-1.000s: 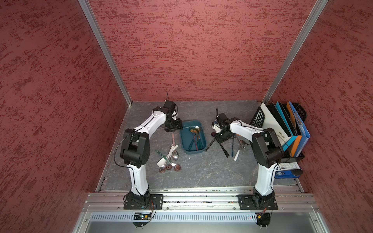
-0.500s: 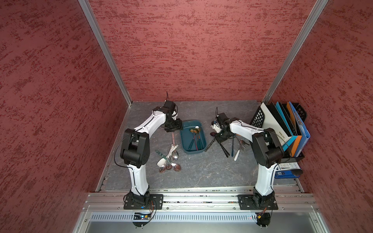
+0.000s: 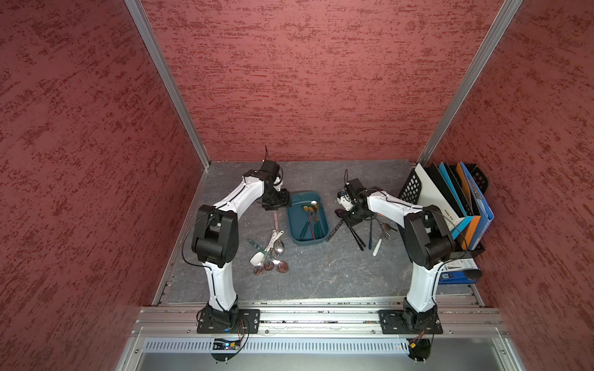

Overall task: Put the spoon into the storage box
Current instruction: Pick up the spoon from the center of the board, then place the spoon in the storage box.

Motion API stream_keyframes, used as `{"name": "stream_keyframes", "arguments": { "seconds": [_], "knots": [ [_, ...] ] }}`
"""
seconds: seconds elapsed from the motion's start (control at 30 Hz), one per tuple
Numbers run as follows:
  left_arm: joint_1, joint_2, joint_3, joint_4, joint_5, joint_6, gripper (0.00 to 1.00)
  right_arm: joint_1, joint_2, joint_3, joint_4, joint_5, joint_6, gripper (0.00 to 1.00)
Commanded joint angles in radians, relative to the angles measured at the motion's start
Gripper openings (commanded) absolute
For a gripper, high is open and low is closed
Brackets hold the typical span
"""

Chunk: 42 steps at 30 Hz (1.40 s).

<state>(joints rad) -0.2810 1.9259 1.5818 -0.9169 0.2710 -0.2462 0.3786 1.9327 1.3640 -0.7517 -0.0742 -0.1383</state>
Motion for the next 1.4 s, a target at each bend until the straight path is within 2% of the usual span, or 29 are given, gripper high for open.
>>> {"name": "stream_keyframes", "arguments": {
  "seconds": [0.0,0.3,0.6,0.9,1.17,1.37],
  "knots": [
    [0.001,-0.007,0.006,0.009,-0.003,0.007,0.65,0.000,-0.053,-0.008,0.003,-0.002,0.009,0.00],
    [0.011,-0.044,-0.024,0.055,0.013,-0.013,0.65,0.002,-0.082,0.048,-0.047,-0.067,0.068,0.00],
    [0.075,-0.121,-0.104,0.184,0.076,-0.081,0.67,0.029,-0.100,0.207,-0.171,-0.128,0.178,0.00],
    [0.123,-0.150,-0.158,0.221,0.084,-0.092,0.67,0.118,0.007,0.435,-0.289,-0.146,0.353,0.00],
    [0.155,-0.204,-0.238,0.265,0.092,-0.101,0.67,0.189,0.113,0.534,-0.284,-0.167,0.470,0.00],
    [0.156,-0.236,-0.268,0.270,0.079,-0.091,0.68,0.205,0.179,0.563,-0.247,-0.147,0.516,0.00]
  ]
}}
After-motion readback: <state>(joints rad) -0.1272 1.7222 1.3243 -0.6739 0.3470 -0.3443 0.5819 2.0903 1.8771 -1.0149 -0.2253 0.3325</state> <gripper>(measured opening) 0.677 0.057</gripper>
